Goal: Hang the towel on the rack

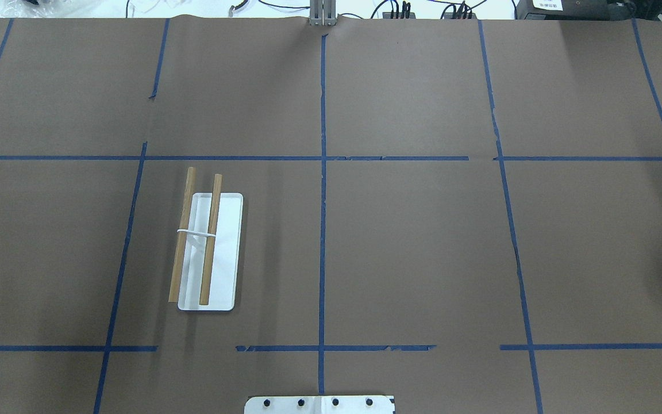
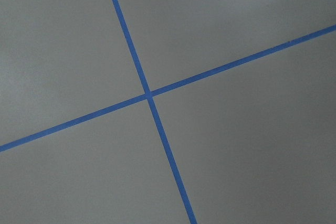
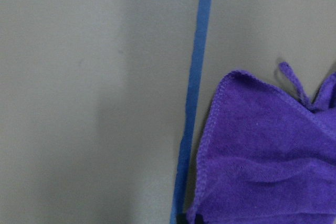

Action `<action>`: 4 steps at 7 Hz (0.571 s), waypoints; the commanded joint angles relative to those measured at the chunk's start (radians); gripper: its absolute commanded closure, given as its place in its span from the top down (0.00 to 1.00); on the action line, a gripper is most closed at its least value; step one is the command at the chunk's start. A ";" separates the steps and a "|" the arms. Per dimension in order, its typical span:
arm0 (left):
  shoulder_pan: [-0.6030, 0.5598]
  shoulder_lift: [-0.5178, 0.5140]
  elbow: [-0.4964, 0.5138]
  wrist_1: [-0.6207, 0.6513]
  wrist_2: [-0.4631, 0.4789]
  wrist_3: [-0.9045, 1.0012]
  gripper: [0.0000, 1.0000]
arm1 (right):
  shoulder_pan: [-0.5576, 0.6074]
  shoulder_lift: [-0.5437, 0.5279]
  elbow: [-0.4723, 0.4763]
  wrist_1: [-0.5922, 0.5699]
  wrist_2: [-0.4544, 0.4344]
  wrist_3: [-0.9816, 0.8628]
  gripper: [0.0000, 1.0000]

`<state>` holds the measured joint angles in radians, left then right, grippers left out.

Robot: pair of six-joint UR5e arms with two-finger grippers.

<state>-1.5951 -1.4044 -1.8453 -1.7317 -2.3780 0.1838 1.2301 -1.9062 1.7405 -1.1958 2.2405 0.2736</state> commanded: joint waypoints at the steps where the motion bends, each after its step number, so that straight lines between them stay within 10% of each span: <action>1: 0.003 -0.010 0.006 -0.025 -0.029 -0.001 1.00 | 0.000 0.031 0.288 -0.225 0.089 0.138 0.00; 4: 0.017 -0.049 0.009 -0.135 -0.118 -0.233 1.00 | -0.061 0.258 0.404 -0.243 0.284 0.472 0.00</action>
<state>-1.5865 -1.4251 -1.8333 -1.8458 -2.4735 0.0988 1.2062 -1.7690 2.1120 -1.4306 2.4552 0.5990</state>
